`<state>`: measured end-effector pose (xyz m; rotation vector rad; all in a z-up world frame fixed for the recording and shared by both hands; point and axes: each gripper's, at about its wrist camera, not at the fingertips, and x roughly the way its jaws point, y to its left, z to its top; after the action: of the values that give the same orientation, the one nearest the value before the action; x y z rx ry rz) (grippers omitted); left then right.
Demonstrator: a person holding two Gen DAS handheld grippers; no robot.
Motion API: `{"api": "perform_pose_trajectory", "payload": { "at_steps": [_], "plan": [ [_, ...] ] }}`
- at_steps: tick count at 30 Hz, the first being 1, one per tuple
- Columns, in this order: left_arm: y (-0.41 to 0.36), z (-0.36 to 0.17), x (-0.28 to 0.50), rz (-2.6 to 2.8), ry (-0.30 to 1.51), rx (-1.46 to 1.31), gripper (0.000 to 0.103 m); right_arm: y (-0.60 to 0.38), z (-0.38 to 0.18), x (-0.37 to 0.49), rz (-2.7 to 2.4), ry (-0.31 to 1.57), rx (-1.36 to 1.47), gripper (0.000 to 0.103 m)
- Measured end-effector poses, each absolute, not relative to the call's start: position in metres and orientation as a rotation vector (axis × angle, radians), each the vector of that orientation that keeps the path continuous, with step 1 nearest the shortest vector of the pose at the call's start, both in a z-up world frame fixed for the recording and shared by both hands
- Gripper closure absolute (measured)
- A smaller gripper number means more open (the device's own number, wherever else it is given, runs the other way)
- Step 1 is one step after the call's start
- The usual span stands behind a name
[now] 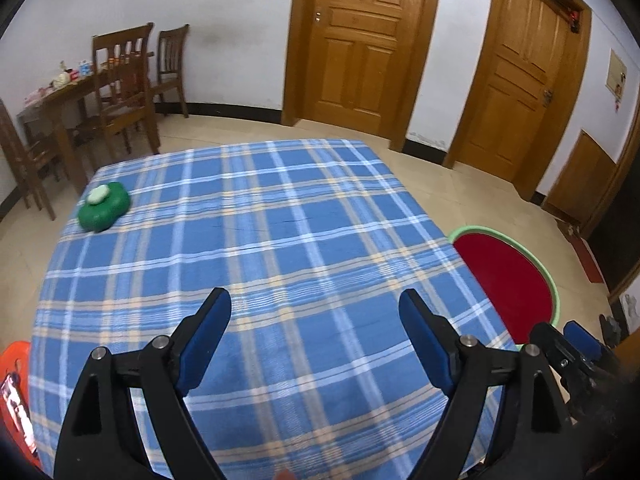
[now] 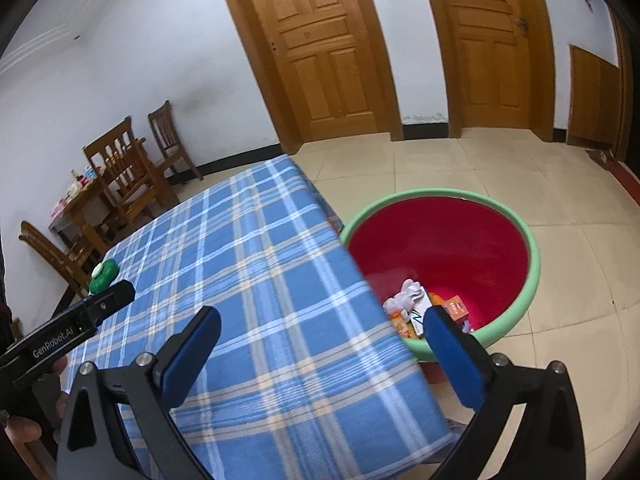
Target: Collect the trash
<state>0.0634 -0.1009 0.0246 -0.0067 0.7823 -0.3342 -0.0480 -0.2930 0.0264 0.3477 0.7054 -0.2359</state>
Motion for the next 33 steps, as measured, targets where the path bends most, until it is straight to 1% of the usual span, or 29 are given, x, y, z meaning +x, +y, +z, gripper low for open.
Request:
{"api": "perform_pose_trajectory", "payload": {
  "at_steps": [14, 33],
  "plan": [
    [-0.063, 0.030, 0.040, -0.228, 0.733, -0.040, 0.018, -0.256, 0.031, -0.053, -0.216, 0.681, 0.273, 0.000],
    [-0.055, 0.029, 0.036, -0.189, 0.717, -0.048, 0.018, -0.249, 0.032, -0.053, -0.208, 0.678, 0.254, 0.000]
  ]
}}
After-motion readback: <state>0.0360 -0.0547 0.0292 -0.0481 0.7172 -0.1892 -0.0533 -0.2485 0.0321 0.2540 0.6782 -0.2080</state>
